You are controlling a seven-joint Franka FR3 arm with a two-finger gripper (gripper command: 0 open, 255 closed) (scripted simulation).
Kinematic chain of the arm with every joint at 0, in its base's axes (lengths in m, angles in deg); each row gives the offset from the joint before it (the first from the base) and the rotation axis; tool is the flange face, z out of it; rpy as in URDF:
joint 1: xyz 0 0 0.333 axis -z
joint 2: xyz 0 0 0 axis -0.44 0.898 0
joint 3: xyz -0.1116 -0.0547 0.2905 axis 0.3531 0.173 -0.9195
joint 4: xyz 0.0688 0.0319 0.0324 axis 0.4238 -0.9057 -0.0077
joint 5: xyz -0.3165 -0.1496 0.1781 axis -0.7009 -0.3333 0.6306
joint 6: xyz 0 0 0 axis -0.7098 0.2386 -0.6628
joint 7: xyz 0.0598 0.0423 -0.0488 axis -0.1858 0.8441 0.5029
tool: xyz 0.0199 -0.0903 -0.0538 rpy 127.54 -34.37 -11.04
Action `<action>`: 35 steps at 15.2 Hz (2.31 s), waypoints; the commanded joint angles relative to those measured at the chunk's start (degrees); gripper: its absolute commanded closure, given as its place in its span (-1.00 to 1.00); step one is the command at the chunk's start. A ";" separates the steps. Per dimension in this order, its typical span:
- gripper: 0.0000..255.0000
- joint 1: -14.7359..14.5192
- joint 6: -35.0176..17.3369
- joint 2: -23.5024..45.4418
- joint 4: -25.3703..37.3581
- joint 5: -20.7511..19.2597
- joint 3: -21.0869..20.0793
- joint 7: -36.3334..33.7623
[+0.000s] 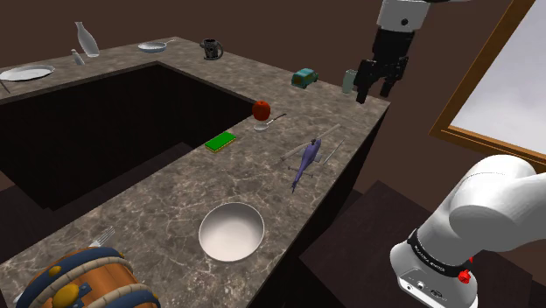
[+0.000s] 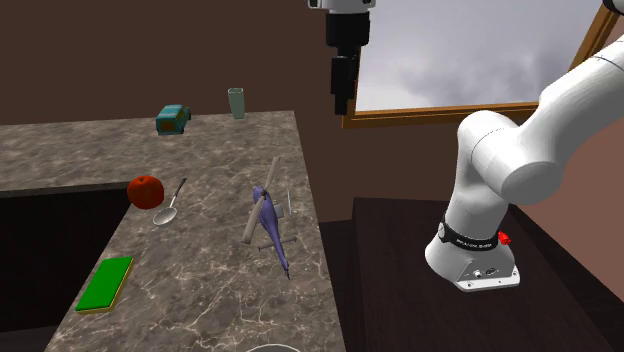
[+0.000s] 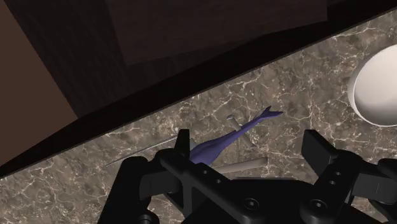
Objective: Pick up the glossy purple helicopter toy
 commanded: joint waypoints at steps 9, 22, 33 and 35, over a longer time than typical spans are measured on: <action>-1.00 3.56 -12.75 14.87 -0.46 0.49 -6.30 -18.84; -1.00 8.49 -25.49 44.29 10.30 -4.92 -9.27 -48.59; -1.00 9.45 -29.28 63.12 21.36 -7.51 -5.49 -64.19; -1.00 9.44 -30.51 64.15 21.16 -7.64 -5.44 -64.38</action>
